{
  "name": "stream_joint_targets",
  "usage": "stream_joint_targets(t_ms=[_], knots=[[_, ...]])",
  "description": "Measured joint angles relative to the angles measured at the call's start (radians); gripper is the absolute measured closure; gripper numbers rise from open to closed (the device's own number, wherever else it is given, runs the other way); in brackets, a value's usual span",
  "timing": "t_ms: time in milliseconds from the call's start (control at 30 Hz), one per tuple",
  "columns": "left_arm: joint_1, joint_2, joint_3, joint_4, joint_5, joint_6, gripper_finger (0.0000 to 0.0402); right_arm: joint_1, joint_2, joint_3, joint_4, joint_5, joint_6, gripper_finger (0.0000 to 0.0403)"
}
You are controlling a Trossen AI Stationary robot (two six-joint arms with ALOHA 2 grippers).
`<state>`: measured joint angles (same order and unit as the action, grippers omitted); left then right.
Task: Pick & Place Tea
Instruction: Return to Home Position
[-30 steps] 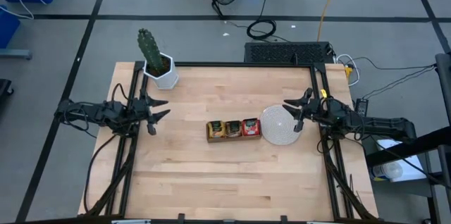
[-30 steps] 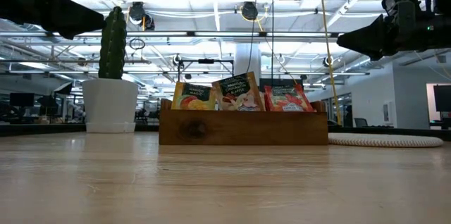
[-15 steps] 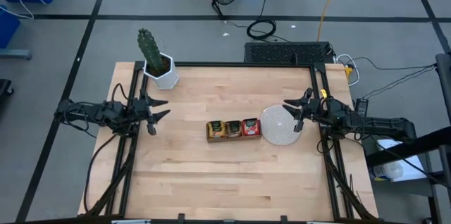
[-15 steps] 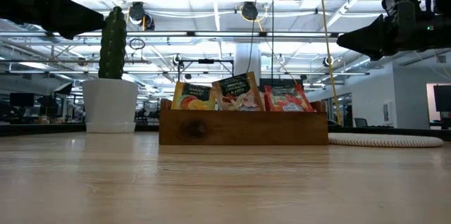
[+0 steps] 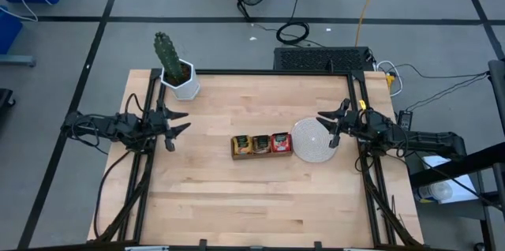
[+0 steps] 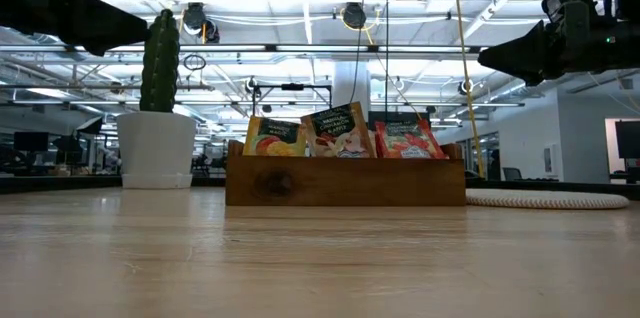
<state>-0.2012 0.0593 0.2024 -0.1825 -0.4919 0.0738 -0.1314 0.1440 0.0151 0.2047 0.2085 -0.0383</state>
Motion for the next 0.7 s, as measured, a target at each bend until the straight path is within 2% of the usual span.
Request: stream_joint_targets(t_ms=[233, 700], knots=[[0.0, 0.0, 0.0, 0.0, 0.0, 0.0, 0.0222, 0.0, 0.0, 0.0, 0.0, 0.0, 0.0, 0.0328], [0.0, 0.0, 0.0, 0.0, 0.0, 0.0, 0.0247, 0.0, 0.0, 0.0, 0.0, 0.0, 0.0, 0.0328]])
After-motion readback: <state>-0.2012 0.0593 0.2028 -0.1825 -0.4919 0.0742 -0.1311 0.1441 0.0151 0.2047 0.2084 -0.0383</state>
